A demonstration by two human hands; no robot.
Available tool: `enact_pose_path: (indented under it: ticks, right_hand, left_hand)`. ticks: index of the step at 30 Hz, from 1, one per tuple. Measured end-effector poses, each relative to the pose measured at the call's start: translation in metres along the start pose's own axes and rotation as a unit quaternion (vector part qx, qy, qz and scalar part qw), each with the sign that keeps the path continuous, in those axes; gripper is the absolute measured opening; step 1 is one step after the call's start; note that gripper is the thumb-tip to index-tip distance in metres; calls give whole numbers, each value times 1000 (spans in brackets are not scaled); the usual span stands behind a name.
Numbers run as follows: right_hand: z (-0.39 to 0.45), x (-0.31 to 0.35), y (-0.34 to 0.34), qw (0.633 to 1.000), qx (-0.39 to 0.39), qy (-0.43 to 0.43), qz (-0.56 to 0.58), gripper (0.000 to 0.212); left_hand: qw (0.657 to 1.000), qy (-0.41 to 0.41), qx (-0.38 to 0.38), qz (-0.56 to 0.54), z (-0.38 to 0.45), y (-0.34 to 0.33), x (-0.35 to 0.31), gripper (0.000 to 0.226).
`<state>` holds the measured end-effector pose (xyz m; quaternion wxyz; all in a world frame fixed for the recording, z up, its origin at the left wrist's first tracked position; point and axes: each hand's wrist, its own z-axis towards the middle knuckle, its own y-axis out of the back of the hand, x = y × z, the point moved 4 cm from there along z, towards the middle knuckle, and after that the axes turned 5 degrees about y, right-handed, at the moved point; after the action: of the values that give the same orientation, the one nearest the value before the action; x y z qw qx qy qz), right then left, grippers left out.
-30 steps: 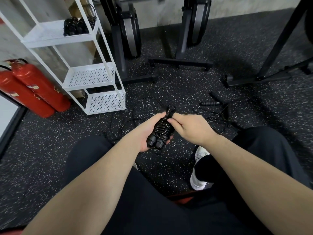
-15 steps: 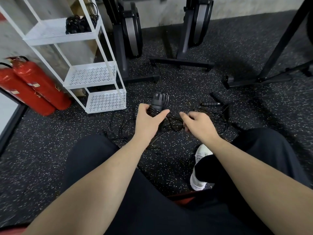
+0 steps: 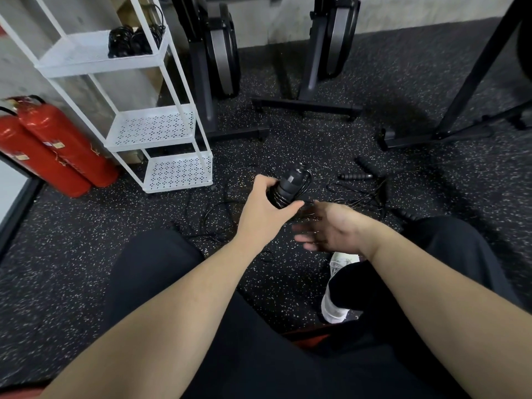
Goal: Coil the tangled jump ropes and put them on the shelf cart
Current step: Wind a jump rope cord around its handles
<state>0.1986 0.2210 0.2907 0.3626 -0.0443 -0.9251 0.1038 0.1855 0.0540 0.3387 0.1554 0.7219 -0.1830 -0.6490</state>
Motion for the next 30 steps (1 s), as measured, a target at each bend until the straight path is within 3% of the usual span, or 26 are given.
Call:
enact_pose_path:
  ticks: [11, 18, 30]
  right_hand:
    - [10, 14, 1, 970, -95, 141, 176, 2]
    - [5, 17, 0, 961, -66, 172, 204, 45]
    - [-8, 27, -2, 934, -79, 263, 227, 23]
  left_hand:
    - [999, 14, 29, -8, -4, -13, 0, 50]
    - [992, 72, 58, -89, 1, -13, 7, 45]
    - [961, 159, 96, -207, 6, -17, 17, 36]
